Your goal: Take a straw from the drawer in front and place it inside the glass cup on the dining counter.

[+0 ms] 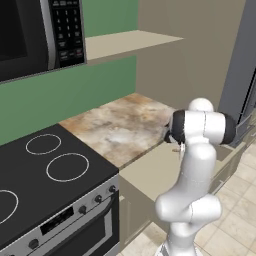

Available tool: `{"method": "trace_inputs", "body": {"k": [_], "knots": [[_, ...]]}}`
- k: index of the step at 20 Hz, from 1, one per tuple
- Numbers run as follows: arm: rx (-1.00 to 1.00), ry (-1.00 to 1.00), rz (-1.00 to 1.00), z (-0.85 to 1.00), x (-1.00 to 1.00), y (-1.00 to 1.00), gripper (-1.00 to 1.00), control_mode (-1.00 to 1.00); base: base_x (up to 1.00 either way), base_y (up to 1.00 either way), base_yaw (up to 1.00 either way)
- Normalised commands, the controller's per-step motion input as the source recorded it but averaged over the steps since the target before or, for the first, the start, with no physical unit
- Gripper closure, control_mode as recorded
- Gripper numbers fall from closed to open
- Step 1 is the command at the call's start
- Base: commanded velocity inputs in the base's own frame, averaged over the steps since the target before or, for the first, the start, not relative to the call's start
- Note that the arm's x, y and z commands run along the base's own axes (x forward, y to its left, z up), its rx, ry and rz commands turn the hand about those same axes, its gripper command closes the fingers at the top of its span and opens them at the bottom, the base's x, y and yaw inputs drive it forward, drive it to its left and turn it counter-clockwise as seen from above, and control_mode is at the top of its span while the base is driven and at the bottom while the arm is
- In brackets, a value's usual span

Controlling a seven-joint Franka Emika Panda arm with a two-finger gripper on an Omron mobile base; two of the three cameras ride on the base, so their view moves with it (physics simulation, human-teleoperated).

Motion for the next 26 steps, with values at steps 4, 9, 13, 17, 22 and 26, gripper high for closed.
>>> {"method": "trace_inputs", "body": {"k": [4,9,13,17,22,26], "knots": [[0.0,0.0,0.0,1.0,-0.37,0.0,1.0,-1.0,0.0,0.0,0.0],[0.0,0.0,-0.06,1.0,-0.39,0.12,1.0,-1.0,0.0,0.0,0.0],[0.0,0.0,-0.12,1.0,-0.33,0.22,1.0,-1.0,0.0,0.0,0.0],[0.0,0.0,-0.14,1.0,-0.31,0.26,1.0,-1.0,0.0,0.0,0.0],[0.0,0.0,-0.07,0.96,-0.35,0.17,1.0,-1.0,0.0,0.0,0.0],[0.0,0.0,-0.01,0.67,-0.53,0.06,1.0,-1.0,0.0,0.0,0.0]]}}
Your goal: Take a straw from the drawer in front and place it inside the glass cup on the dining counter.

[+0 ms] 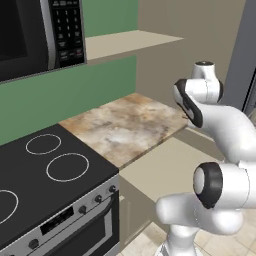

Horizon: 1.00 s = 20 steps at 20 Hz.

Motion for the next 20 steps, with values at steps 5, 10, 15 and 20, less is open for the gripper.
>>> {"method": "trace_inputs", "body": {"k": [5,10,15,20], "knots": [[0.0,-0.02,0.01,0.17,-0.65,0.08,1.0,-1.0,0.0,0.0,0.0],[0.0,0.0,0.1,-0.02,-0.43,0.38,1.0,-1.0,0.0,0.0,0.0],[0.0,0.03,0.11,-0.09,-0.04,0.32,1.0,-1.0,0.0,0.0,0.0],[0.0,0.08,0.1,-0.02,0.0,0.2,1.0,-1.0,0.0,0.0,0.0]]}}
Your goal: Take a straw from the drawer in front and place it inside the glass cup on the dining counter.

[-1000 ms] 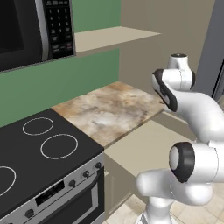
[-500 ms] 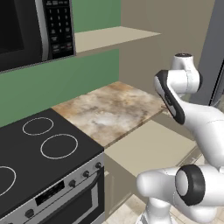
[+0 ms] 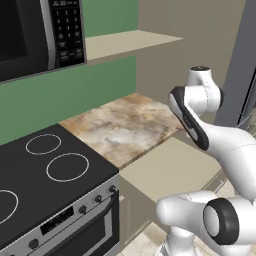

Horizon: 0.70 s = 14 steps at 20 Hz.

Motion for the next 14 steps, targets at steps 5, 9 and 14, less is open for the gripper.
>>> {"method": "trace_inputs", "body": {"k": [5,9,14], "knots": [[0.0,0.01,0.02,0.0,-0.13,0.07,1.0,1.0,-0.55,0.07,0.01],[0.0,0.0,0.0,0.0,0.0,0.0,1.0,1.0,-1.0,0.07,0.0],[0.0,0.0,0.0,0.0,0.0,0.0,1.0,1.0,-1.0,0.12,-0.01]]}}
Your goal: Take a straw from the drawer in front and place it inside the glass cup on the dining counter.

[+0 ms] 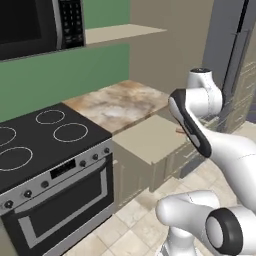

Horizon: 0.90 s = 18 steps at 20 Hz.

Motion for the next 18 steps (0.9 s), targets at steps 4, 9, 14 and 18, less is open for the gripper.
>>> {"method": "trace_inputs", "body": {"k": [4,9,14,18], "knots": [[0.0,0.0,0.0,0.0,0.0,0.0,1.0,1.0,-0.58,0.11,-0.15],[0.0,0.0,0.0,0.0,0.0,0.0,1.0,1.0,-0.04,0.02,-0.39],[0.0,0.0,0.0,0.0,0.0,0.0,1.0,1.0,0.0,-0.01,-0.66],[0.0,0.0,0.0,0.0,0.0,0.0,1.0,1.0,0.0,-0.08,-0.7]]}}
